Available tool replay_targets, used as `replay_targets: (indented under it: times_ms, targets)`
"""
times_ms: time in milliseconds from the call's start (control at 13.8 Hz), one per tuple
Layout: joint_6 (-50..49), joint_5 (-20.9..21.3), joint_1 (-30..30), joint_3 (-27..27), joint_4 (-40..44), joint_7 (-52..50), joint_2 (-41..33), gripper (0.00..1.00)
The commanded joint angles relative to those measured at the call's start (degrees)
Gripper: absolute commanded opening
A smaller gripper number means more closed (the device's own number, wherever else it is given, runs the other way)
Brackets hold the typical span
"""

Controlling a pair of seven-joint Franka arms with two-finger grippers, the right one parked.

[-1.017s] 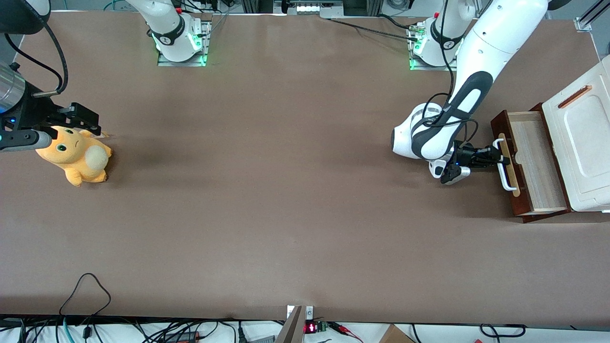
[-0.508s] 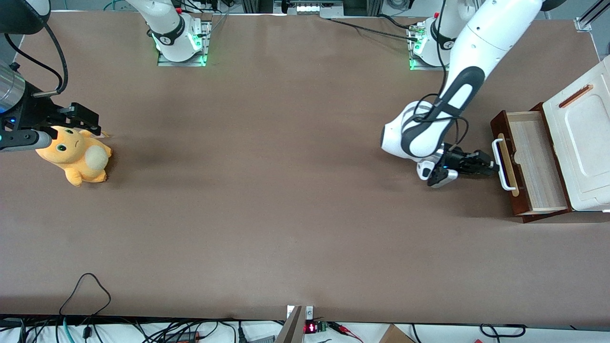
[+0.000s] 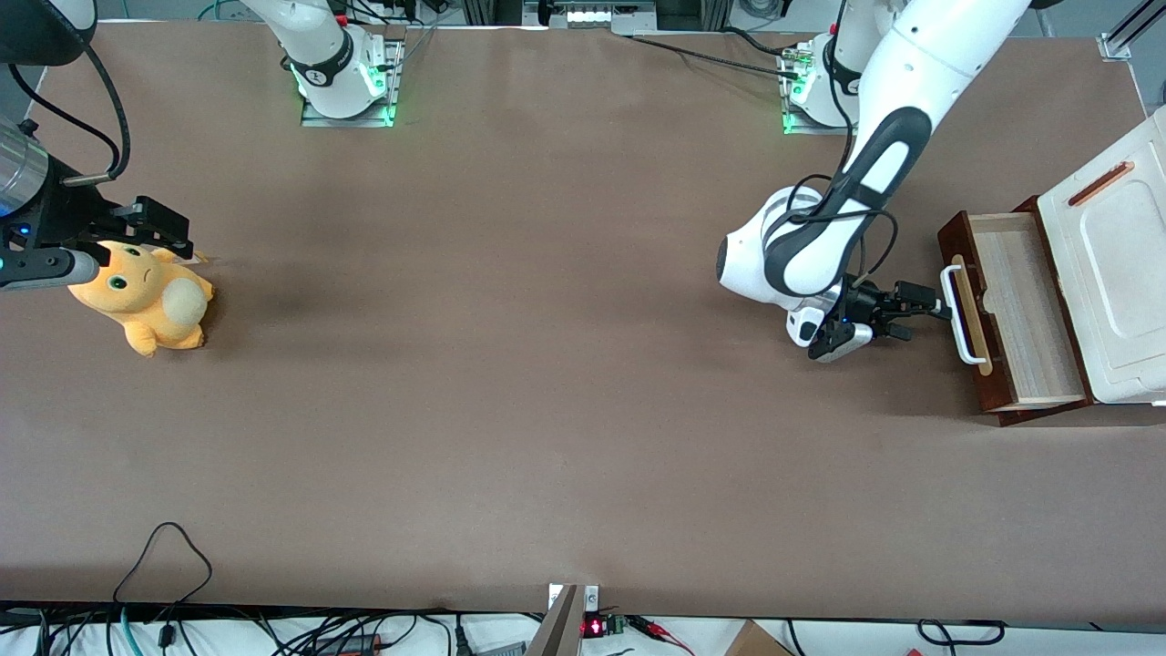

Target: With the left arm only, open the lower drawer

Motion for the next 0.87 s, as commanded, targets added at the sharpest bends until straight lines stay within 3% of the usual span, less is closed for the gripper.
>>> replay_targets:
  times_ms: [0,363,581,799]
  targets:
    - [4.6,-11.4,0.4,-0.4,4.6,6.7,-5.4,1.00]
    - [10.9,-29.7,1.5,0.2,9.6,21.9,-14.0,1.00]
    - [13.5,-44.5,2.0,2.9,12.2,32.2,-19.5,1.00]
    - [13.2,-59.6,2.0,10.4,16.7,40.9,-23.3,1.00]
